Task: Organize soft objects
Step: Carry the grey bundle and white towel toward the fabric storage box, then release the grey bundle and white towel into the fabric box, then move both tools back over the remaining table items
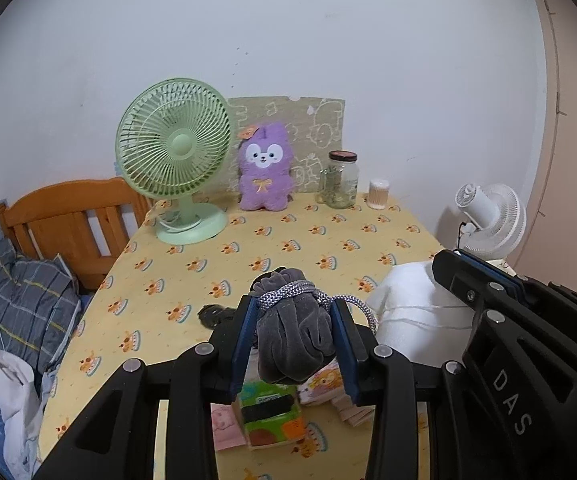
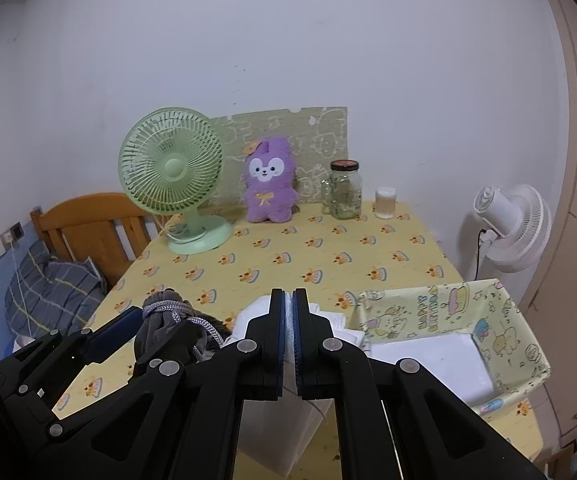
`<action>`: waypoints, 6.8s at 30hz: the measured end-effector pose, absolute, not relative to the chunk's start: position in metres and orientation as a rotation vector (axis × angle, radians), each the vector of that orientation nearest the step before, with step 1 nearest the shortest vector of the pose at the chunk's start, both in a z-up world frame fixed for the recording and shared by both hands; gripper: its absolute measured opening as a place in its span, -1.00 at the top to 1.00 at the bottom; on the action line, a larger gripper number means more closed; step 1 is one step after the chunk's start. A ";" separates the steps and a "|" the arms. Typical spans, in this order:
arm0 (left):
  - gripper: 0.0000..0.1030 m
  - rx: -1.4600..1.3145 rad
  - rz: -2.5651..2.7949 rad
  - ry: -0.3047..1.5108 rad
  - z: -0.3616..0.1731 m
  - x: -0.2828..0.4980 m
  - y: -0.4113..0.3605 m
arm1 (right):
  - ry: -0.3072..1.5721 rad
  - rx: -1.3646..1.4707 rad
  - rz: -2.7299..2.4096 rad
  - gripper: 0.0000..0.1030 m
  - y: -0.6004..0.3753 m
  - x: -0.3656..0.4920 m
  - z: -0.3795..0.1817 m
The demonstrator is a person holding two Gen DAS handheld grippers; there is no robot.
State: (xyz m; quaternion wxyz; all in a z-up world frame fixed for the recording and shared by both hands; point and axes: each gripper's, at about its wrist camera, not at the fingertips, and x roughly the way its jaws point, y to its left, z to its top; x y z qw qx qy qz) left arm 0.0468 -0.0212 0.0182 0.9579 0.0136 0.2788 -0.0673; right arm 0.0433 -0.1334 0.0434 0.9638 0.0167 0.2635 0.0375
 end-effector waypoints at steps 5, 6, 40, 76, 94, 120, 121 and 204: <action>0.26 0.039 -0.154 0.556 0.020 0.049 -0.037 | 0.527 0.027 0.059 0.88 -0.146 0.043 0.047; 0.26 0.041 -0.154 0.553 0.021 0.049 -0.039 | 0.528 0.028 0.055 0.88 -0.149 0.043 0.047; 0.26 0.084 -0.281 0.544 0.007 0.065 -0.148 | 0.502 0.007 -0.081 0.88 -0.258 0.052 0.038; -0.67 0.188 -0.409 0.700 -0.033 0.108 -0.216 | 0.597 0.057 -0.174 -0.09 -0.323 0.095 -0.008; -0.89 0.190 -0.420 0.630 -0.021 0.088 -0.206 | 0.602 0.063 -0.182 -0.83 -0.313 0.074 0.003; -0.95 0.129 -0.425 0.524 0.007 0.043 -0.153 | 0.522 0.033 -0.158 -1.00 -0.263 0.028 0.036; -0.95 0.128 -0.422 0.519 0.007 0.042 -0.150 | 0.520 0.032 -0.156 -1.00 -0.260 0.026 0.037; -0.74 -0.001 -0.095 0.707 -0.104 0.051 0.017 | 0.700 -0.093 0.120 -0.41 -0.087 0.057 -0.078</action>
